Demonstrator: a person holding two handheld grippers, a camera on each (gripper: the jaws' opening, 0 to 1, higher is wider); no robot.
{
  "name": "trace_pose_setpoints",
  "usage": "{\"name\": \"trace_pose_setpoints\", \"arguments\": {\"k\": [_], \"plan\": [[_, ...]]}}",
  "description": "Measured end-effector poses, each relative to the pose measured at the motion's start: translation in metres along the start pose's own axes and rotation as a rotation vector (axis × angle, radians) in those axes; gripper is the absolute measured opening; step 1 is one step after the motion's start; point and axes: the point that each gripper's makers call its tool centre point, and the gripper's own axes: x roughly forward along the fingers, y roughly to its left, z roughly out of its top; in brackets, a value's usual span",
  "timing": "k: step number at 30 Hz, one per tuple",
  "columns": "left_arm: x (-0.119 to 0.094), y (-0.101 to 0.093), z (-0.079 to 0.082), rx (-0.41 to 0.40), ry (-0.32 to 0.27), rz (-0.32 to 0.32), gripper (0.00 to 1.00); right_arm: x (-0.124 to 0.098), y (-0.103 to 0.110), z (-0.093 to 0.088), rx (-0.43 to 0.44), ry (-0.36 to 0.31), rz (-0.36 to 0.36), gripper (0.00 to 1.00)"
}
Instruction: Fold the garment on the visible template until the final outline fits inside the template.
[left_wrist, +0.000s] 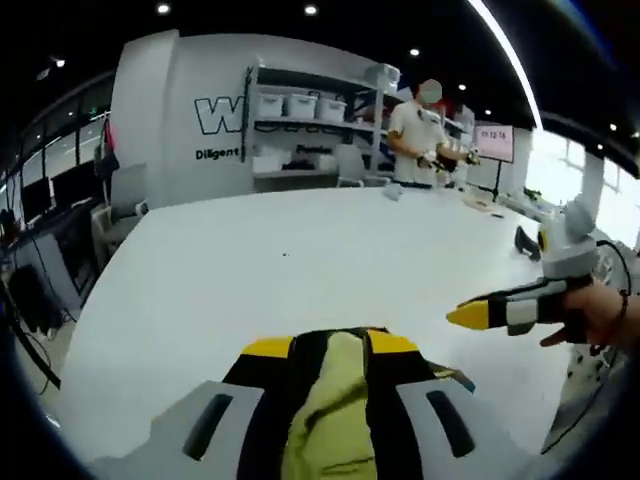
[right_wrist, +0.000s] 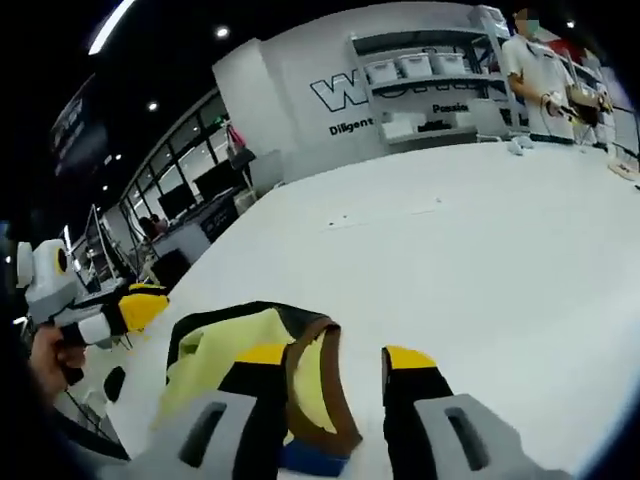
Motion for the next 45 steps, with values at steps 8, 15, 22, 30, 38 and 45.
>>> {"name": "trace_pose_setpoints", "arguments": {"k": [8,15,22,30,38,45], "plan": [[0.053,0.031,-0.013,0.076,0.076,0.020,0.45,-0.018,0.004,-0.033,0.071,0.052,0.022,0.51],[0.072,0.034,-0.040,0.110,0.179,-0.012,0.45,-0.022,0.006,-0.069,0.078,0.134,0.011,0.54],[0.086,0.039,-0.078,0.102,0.333,-0.030,0.40,-0.015,0.012,-0.091,0.085,0.176,0.000,0.43],[0.085,0.050,-0.090,0.135,0.374,0.006,0.01,-0.011,0.010,-0.099,0.088,0.217,-0.028,0.17],[0.072,0.053,-0.075,0.154,0.329,0.015,0.01,-0.007,0.006,-0.092,0.015,0.221,-0.043,0.00],[0.054,0.055,-0.052,0.153,0.265,0.025,0.01,-0.016,-0.002,-0.056,-0.092,0.154,-0.098,0.00]]}}
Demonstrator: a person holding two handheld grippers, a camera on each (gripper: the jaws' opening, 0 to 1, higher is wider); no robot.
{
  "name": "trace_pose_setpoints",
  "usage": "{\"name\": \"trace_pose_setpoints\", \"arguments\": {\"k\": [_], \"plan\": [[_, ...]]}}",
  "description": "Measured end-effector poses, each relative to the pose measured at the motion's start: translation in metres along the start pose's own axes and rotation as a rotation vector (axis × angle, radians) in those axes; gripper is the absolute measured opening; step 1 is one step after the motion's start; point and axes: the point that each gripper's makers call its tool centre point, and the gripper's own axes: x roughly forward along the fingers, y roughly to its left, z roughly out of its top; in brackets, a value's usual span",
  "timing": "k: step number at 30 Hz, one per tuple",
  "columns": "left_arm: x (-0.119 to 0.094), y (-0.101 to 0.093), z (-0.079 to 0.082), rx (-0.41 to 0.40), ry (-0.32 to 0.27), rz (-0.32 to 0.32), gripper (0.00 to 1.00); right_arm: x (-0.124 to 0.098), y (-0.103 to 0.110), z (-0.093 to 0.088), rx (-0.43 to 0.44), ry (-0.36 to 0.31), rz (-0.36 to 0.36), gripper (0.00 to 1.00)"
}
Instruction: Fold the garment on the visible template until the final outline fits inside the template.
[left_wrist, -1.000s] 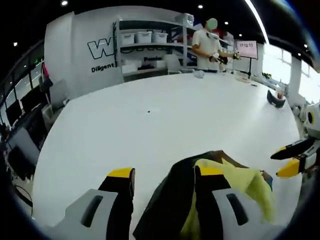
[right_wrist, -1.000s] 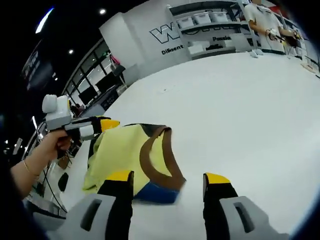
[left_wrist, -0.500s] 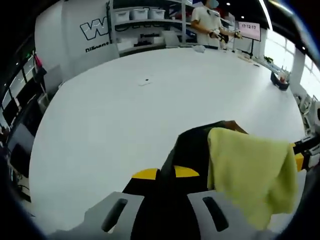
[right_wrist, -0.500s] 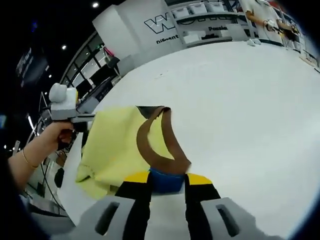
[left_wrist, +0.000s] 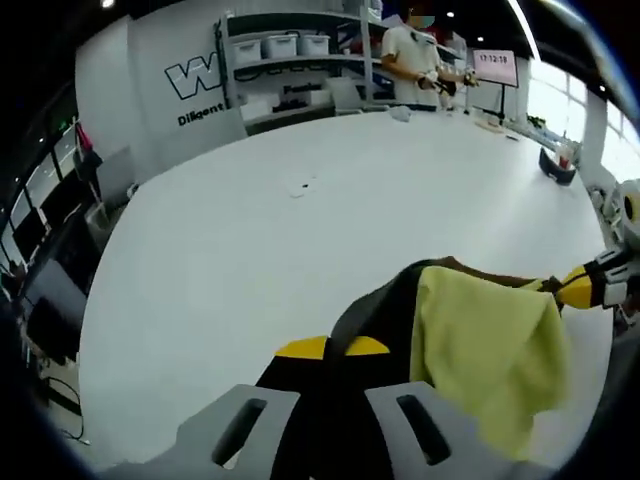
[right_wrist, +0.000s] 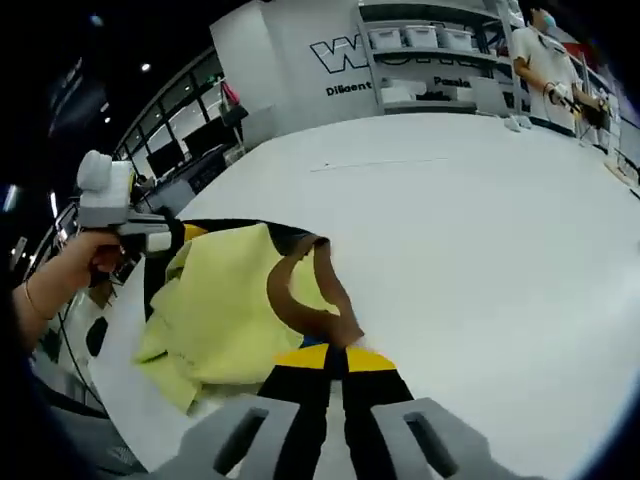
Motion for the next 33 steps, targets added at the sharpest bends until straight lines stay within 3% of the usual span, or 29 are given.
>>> {"name": "trace_pose_setpoints", "arguments": {"k": [4,13,15,25,29,33], "plan": [[-0.017,0.004,0.012,-0.017,-0.040,0.006,0.01,-0.008,-0.008,0.026,-0.050,-0.038,-0.029,0.00],[-0.040,0.013,0.020,-0.037,-0.071,0.027,0.01,-0.008,-0.021,0.064,-0.115,-0.090,-0.063,0.00],[-0.048,0.019,0.030,-0.054,-0.106,0.039,0.01,-0.008,-0.028,0.090,-0.163,-0.121,-0.080,0.00],[-0.063,0.042,0.056,-0.074,-0.167,0.085,0.02,-0.001,-0.018,0.164,-0.226,-0.223,-0.051,0.00],[-0.063,0.049,0.057,-0.093,-0.175,0.096,0.02,0.006,-0.015,0.184,-0.240,-0.249,-0.052,0.00],[-0.059,0.061,0.049,-0.117,-0.156,0.126,0.02,0.027,-0.008,0.207,-0.257,-0.265,-0.042,0.00]]}}
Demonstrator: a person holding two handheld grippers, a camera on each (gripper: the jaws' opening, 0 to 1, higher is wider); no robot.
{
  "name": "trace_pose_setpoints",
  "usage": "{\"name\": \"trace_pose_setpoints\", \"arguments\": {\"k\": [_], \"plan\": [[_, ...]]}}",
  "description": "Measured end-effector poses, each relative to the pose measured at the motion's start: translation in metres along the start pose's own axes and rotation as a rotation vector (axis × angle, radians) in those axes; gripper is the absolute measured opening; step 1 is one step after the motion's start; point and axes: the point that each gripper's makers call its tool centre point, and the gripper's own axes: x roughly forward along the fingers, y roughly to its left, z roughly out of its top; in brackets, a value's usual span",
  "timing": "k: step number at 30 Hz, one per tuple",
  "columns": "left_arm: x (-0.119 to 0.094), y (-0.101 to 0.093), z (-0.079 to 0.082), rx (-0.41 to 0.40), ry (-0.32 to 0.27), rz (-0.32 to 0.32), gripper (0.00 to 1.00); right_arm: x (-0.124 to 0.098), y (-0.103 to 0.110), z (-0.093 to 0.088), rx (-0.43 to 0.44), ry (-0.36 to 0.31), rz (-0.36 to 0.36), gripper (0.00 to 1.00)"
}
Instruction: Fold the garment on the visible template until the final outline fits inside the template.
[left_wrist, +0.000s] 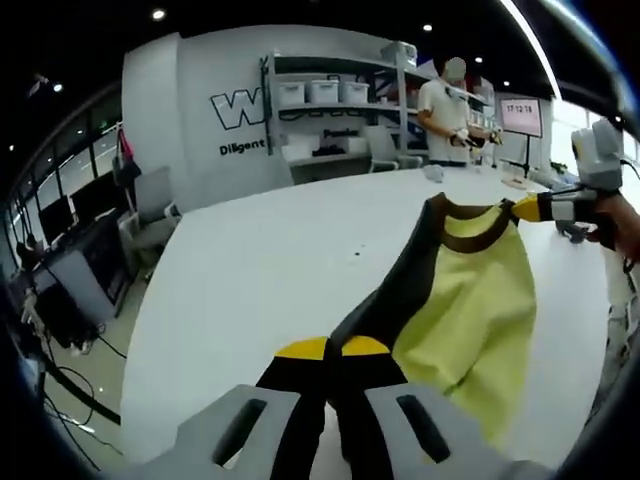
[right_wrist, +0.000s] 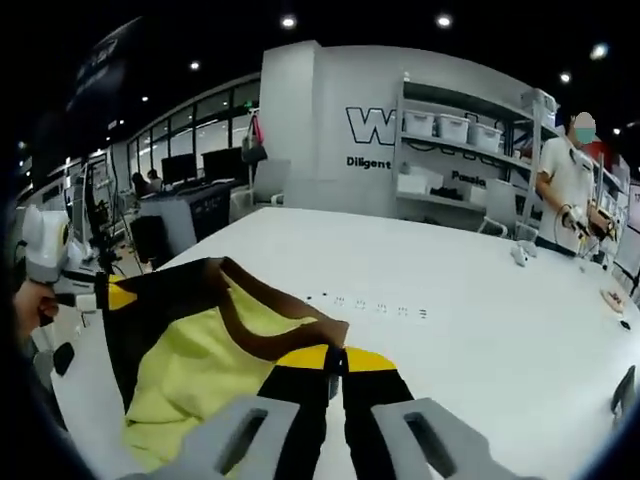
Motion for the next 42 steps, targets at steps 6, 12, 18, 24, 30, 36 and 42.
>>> {"name": "trace_pose_setpoints", "arguments": {"k": [6,12,18,24,30,36,42], "plan": [[0.009,0.010,-0.010,-0.028,0.024,0.018,0.02,0.031,0.005,0.007,-0.028,-0.015,0.009,0.00],[0.022,0.018,-0.026,-0.040,0.064,0.036,0.02,0.070,0.009,-0.003,-0.064,-0.006,0.027,0.00],[0.039,0.022,-0.050,-0.025,0.133,0.065,0.02,0.107,0.013,-0.024,-0.056,0.042,0.051,0.00],[0.052,0.032,-0.065,-0.056,0.155,0.088,0.02,0.135,0.014,-0.042,-0.088,0.111,0.070,0.00],[0.071,0.041,-0.075,-0.051,0.172,0.122,0.02,0.163,0.016,-0.051,-0.144,0.151,0.096,0.00],[0.083,0.046,-0.084,-0.044,0.185,0.161,0.02,0.182,0.016,-0.061,-0.119,0.173,0.107,0.00],[0.086,0.049,-0.087,-0.034,0.188,0.180,0.12,0.186,0.016,-0.070,-0.037,0.191,0.100,0.01]]}}
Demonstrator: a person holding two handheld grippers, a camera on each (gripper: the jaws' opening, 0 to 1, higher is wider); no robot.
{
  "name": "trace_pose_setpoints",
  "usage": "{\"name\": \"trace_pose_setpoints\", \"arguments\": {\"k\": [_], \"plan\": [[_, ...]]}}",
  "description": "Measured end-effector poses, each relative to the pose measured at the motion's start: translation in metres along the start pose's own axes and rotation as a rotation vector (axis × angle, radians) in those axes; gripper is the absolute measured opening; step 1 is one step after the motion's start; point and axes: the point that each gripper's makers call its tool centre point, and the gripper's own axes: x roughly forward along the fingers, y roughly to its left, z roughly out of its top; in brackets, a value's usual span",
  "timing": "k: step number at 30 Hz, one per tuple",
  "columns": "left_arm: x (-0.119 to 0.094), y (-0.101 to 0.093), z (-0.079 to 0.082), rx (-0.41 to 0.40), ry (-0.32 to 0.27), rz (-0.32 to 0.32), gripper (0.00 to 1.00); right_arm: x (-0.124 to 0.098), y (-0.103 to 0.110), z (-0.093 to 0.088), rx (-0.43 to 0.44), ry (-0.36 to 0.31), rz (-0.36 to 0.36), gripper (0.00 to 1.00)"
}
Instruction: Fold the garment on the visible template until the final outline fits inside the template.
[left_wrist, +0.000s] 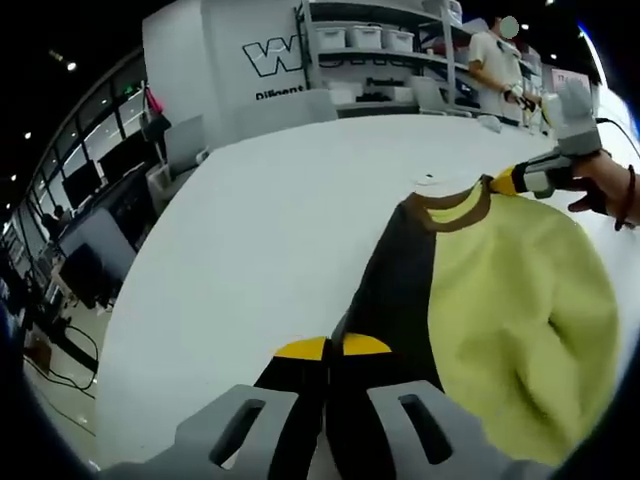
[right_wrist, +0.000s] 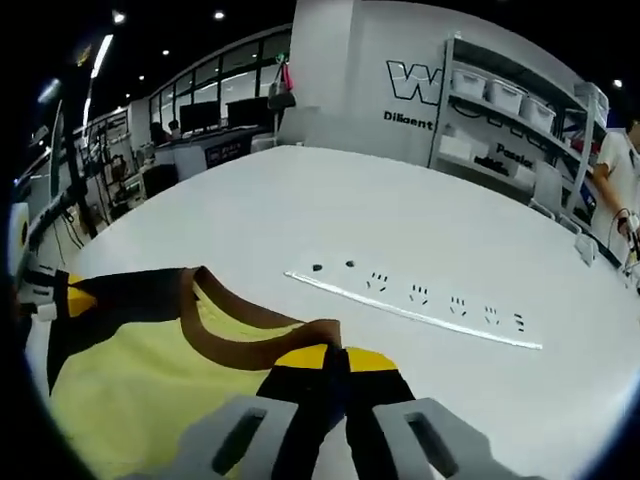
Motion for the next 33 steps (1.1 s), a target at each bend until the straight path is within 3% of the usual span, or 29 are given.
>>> {"name": "trace_pose_setpoints", "arguments": {"k": [2,3,6,11,14,19,24,28,30,31,33], "plan": [[-0.004,0.002,0.000,-0.012,0.001,0.008,0.27,-0.006,0.000,0.001,0.037,-0.006,-0.007,0.14],[-0.010,0.001,0.004,-0.035,-0.026,0.003,0.31,-0.014,0.000,0.005,0.101,-0.047,-0.006,0.21],[-0.021,-0.001,0.000,-0.079,-0.020,-0.017,0.37,-0.036,0.012,0.002,0.140,-0.062,0.027,0.39],[-0.038,-0.006,-0.008,-0.122,-0.013,-0.017,0.55,-0.069,0.033,-0.013,0.187,-0.065,0.055,0.47],[-0.053,-0.012,-0.017,-0.162,-0.014,-0.016,0.59,-0.089,0.051,-0.027,0.247,-0.057,0.091,0.51],[-0.065,-0.020,-0.034,-0.182,0.013,-0.026,0.59,-0.124,0.078,-0.044,0.346,-0.064,0.120,0.49],[-0.070,-0.021,-0.048,-0.213,0.031,-0.019,0.57,-0.146,0.109,-0.064,0.386,-0.026,0.174,0.47],[-0.070,-0.025,-0.059,-0.262,0.059,-0.026,0.33,-0.155,0.143,-0.089,0.405,0.046,0.215,0.41],[-0.071,-0.027,-0.062,-0.309,0.058,-0.011,0.29,-0.156,0.157,-0.098,0.417,0.076,0.231,0.39],[-0.071,-0.032,-0.063,-0.334,0.059,-0.048,0.27,-0.157,0.167,-0.103,0.425,0.091,0.240,0.37],[-0.070,-0.030,-0.071,-0.353,0.080,-0.043,0.21,-0.158,0.181,-0.111,0.403,0.115,0.258,0.27]]}}
